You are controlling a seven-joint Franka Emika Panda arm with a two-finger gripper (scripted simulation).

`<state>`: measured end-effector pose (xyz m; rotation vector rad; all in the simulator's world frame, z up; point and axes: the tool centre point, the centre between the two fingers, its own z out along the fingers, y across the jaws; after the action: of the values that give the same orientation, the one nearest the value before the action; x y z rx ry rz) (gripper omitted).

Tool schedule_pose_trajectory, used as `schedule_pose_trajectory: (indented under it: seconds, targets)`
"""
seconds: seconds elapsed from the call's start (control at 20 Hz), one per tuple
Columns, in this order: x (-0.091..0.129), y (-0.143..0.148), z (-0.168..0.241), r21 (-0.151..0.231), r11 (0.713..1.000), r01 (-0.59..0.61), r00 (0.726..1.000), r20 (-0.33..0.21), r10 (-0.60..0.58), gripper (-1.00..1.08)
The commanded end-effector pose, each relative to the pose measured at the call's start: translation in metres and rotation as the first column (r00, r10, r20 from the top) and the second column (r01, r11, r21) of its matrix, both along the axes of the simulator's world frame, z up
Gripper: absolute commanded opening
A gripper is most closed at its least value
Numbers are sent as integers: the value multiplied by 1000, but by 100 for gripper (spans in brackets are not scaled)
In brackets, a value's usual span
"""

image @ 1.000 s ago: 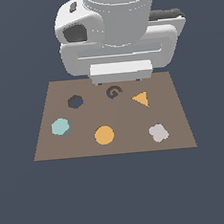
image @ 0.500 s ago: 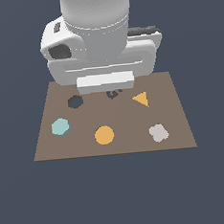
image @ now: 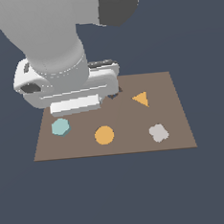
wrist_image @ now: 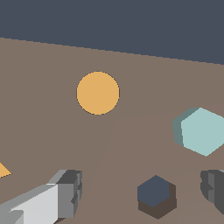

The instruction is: Insert a designated object into the corresponding slot on a board.

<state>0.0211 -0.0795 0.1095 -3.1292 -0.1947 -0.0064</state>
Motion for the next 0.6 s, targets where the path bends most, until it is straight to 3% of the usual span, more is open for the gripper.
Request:
schedule_pose_trajectory:
  seconds: [0.0,0.55]
  targets:
    - [5,-20,-14,-1,1000,-26,1000,-1,26,100]
    - [28,-78,-53,-6,995,-100,995,-3,100,100]
